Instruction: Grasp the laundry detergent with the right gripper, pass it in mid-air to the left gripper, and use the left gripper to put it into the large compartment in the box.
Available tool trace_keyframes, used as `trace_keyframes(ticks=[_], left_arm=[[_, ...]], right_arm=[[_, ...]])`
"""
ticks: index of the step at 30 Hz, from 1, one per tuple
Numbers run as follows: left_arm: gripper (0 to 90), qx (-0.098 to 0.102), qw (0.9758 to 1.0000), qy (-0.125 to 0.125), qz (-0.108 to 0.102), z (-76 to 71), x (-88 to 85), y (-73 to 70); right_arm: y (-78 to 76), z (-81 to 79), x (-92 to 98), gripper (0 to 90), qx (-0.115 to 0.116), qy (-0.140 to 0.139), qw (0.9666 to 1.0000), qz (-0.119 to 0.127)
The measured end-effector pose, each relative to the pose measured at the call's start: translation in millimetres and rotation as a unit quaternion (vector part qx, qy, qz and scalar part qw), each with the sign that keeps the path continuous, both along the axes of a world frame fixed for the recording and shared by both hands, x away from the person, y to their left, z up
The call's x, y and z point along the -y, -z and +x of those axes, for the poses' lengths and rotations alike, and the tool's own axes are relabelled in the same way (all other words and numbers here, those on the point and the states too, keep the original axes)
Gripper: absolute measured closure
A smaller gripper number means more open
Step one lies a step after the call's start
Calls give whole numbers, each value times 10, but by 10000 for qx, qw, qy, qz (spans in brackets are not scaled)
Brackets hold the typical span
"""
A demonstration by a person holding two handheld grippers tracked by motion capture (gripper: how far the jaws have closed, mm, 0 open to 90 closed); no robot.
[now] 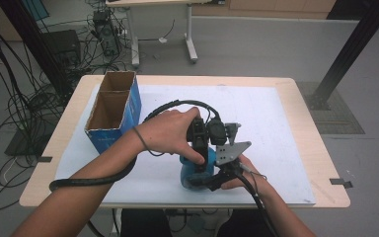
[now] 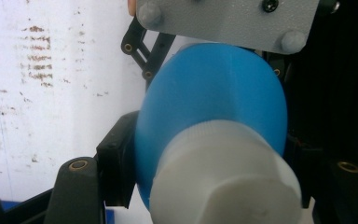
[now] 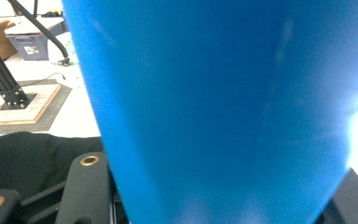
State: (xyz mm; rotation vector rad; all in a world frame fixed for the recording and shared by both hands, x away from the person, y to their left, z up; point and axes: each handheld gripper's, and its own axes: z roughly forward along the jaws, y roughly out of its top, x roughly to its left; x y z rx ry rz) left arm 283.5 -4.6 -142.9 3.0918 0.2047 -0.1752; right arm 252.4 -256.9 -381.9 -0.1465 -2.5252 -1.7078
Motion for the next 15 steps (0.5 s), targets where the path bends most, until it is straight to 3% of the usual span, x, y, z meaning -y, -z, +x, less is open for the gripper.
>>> trace_keyframes(ticks=[15], left_arm=[[357, 16, 10000, -26, -16, -12, -14, -6]], right_arm=[[-11, -7, -8, 422, 0, 10, 10000, -19]])
